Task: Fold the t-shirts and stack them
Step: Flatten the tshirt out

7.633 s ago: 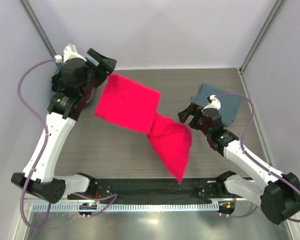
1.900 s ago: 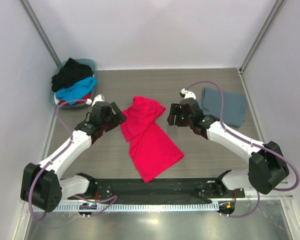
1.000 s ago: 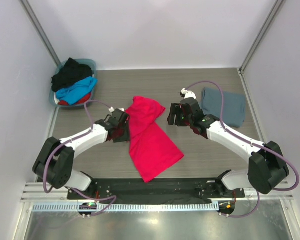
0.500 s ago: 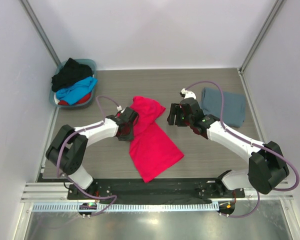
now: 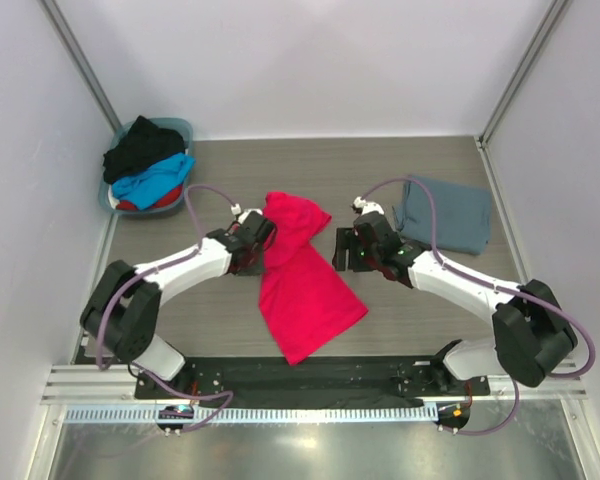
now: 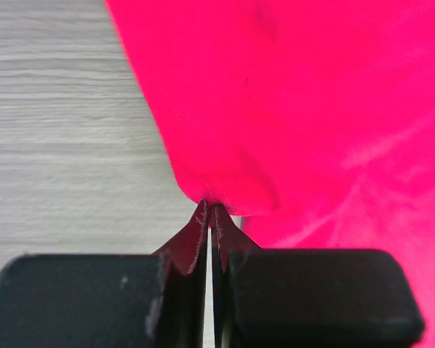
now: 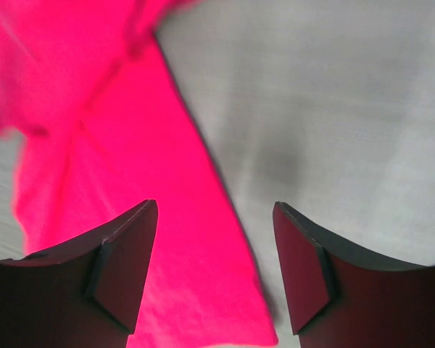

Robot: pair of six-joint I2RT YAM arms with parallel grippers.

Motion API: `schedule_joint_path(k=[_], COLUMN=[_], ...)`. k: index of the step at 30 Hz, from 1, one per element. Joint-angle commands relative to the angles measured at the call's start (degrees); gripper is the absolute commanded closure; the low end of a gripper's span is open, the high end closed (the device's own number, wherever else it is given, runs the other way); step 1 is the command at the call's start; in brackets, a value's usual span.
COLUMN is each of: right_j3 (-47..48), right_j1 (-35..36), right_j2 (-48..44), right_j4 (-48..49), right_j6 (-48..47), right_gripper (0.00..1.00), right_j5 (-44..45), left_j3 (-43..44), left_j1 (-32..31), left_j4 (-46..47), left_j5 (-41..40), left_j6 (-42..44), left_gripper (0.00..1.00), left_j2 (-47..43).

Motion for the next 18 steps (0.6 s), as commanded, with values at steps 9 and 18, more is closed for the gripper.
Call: schedule_joint_path(k=[9, 18], right_j3=[-2.1, -6.0], right_j1=[15.8, 20.9], right_j2=[3.1, -2.1], right_j4=[-11.6, -16.0], right_j6=[6.2, 11.4], right_gripper=[0.25, 0.32], right_j5=[17.9, 19.9], left_j3=[-12.0, -14.1], left_j1=[7.7, 7.7], left_j4=[9.6, 6.5], left_j5=[2.7, -6.1], left_j6=[-1.5, -4.1], left_gripper=[1.00, 1.00], left_j2=[-26.5, -37.5])
